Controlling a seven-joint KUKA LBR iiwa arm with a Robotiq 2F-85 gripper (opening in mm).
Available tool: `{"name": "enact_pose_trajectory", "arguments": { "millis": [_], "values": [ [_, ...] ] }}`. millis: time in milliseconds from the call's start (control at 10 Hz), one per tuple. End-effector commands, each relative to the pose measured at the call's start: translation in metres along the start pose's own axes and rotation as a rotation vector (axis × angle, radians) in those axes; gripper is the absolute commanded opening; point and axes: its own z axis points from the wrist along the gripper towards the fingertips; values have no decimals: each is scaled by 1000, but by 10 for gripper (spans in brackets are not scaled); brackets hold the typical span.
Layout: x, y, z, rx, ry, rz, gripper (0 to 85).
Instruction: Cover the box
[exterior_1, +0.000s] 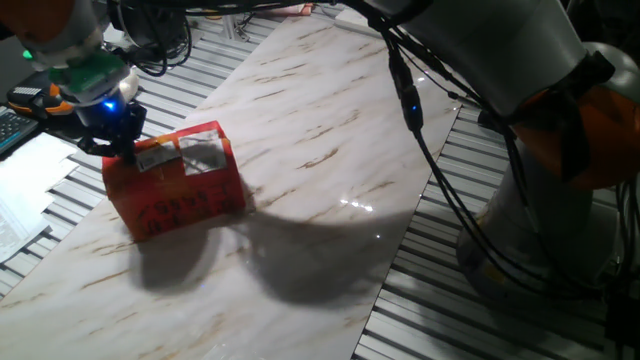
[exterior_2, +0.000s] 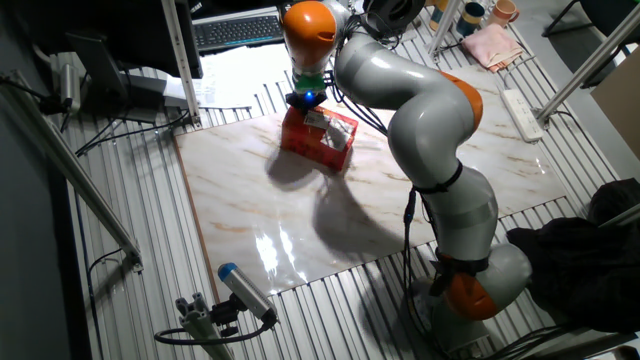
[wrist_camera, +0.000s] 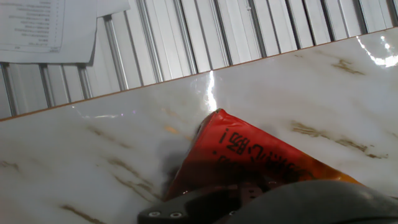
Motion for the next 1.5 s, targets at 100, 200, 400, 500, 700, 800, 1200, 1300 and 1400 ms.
{"name": "enact_pose_trajectory", "arguments": {
  "millis": [100,200,400,500,700,800,1200,1300,1400],
  "values": [
    [-2,2,3,1,-10,8,0],
    [-1,4,7,6,-25,17,0],
    [1,7,10,18,-36,27,0],
    [0,7,7,10,-26,24,0],
    [-9,0,-9,-52,43,-1,0],
    [-15,-5,-20,-75,76,-13,0],
    [-14,-1,-35,-63,90,-7,0],
    [-13,0,-35,-61,88,-8,0],
    [-13,0,-34,-61,88,-8,0]
  ]
}}
